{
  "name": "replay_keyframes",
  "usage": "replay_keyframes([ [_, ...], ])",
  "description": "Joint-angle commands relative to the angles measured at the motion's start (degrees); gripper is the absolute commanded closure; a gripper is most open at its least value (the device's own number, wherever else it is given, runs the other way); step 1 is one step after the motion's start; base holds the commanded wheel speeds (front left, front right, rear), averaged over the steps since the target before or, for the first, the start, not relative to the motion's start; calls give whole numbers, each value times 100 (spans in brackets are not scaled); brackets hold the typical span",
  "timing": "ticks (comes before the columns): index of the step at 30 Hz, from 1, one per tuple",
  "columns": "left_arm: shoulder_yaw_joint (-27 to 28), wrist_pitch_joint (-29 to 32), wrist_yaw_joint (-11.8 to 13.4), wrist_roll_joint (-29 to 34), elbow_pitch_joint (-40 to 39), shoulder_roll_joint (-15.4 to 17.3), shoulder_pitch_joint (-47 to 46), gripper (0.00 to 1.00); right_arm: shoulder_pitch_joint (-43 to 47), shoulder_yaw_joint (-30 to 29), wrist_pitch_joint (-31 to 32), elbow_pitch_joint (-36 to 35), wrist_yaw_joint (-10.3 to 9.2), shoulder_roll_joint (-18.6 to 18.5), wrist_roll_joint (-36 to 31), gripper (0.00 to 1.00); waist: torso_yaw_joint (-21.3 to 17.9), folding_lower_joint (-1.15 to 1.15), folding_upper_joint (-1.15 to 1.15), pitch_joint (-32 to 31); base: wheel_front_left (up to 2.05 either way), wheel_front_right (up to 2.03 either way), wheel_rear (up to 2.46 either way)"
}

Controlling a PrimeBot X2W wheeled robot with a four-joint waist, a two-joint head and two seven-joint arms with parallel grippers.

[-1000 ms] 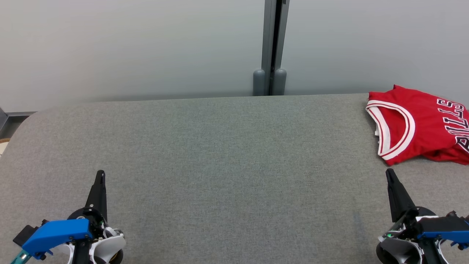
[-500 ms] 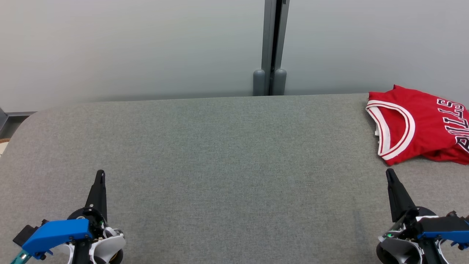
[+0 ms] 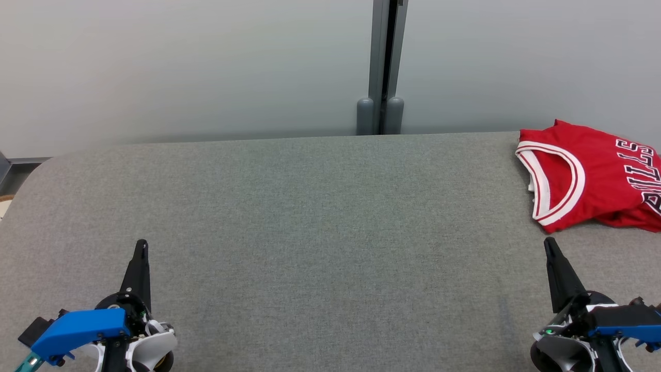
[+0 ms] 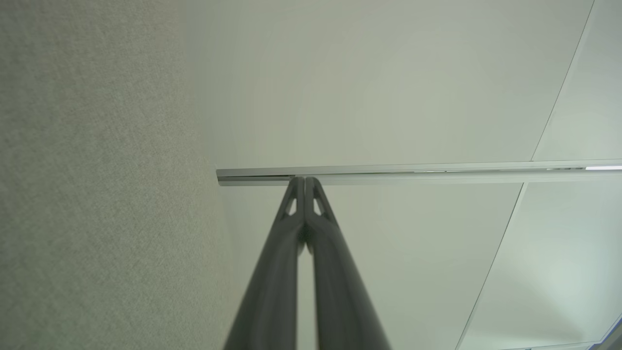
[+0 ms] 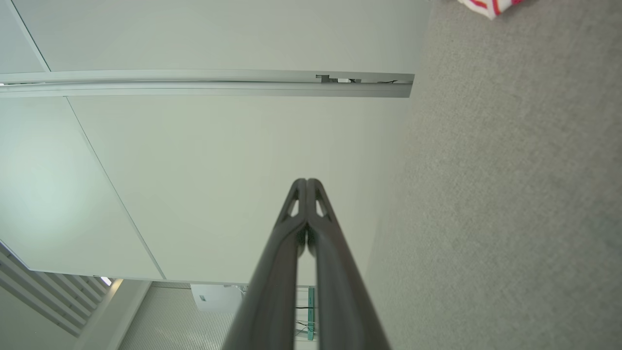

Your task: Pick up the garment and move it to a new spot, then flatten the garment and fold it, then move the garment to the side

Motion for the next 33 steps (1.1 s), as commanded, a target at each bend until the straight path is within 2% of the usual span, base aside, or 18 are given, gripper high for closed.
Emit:
replay_keyframes([
  [1,9,22,-20,-14,-21,-3,-53,100,-76,-16,20,13,2,-8,9,100,0,0,0,0,0,0,0],
  [33,8,22,-20,-14,-22,-3,-52,100,-69,-20,21,12,2,-4,6,100,0,0,0,0,0,0,0],
])
